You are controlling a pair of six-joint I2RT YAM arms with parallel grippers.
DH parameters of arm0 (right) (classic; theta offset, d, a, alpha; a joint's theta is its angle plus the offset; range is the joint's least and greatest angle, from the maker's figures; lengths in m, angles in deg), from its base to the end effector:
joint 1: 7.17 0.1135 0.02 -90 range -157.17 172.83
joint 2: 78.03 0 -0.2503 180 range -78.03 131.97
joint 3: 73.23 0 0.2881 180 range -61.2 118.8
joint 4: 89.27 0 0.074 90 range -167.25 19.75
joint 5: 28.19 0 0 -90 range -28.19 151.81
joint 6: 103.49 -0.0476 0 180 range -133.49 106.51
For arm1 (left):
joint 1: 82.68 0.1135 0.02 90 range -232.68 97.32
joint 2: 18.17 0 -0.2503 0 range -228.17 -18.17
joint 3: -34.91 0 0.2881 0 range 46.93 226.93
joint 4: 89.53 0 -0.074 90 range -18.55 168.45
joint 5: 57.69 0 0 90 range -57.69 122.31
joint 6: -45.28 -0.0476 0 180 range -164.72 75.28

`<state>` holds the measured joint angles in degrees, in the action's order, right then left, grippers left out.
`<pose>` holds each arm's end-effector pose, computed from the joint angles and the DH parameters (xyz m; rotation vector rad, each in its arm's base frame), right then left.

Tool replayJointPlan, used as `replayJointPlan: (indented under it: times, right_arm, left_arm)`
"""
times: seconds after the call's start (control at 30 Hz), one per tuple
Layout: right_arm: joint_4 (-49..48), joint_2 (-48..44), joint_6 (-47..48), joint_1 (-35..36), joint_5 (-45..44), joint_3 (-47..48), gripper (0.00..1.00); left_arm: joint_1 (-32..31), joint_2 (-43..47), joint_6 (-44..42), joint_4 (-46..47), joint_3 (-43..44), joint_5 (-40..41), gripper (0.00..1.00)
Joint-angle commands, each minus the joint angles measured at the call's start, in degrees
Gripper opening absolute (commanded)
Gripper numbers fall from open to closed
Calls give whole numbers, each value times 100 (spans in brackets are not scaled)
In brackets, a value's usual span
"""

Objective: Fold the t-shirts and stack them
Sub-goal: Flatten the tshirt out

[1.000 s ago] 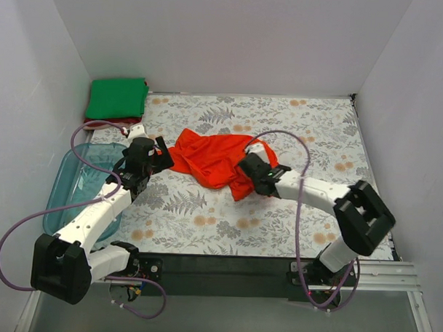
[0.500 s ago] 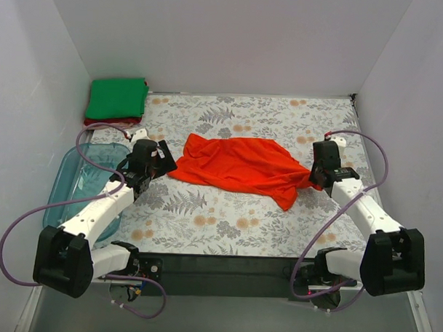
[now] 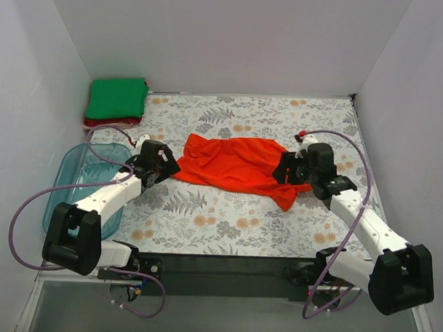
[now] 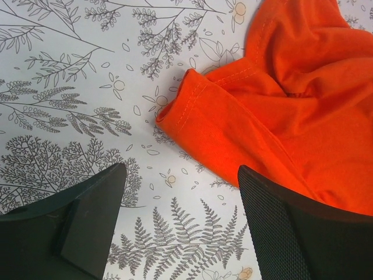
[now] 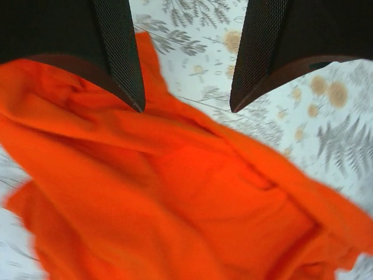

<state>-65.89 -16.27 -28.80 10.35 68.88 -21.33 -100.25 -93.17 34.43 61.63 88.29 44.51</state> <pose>0.2717 0.0919 0.2182 -0.1149 2.1795 0.4623 0.2888 -0.0809 0.1562 -1.3546 2.0868 -0.4913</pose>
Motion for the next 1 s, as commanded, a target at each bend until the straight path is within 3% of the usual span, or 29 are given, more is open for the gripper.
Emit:
replayJointPlan:
  times: [0.0, 0.17, 0.43, 0.63, 0.97]
  right_arm:
    - [-950, 676, 432, 637, 1199, 537, 66]
    - [-1399, 1926, 520, 1375, 1736, 1512, 66]
    - [-1803, 4088, 547, 1790, 2588, 2971, 57]
    - [-1803, 5151, 591, 1975, 2729, 3666, 56]
    - [-1803, 5996, 582, 2089, 2896, 4177, 46]
  left_arm:
    - [34, 90, 118, -137, 381, -105, 76]
    - [34, 679, -110, -496, 250, 132, 77]
    - [25, 2313, -559, -630, -724, 97, 77]
    - [25, 2482, -682, -244, -1122, -51, 78]
    - [25, 2359, -814, -190, -1051, -16, 78]
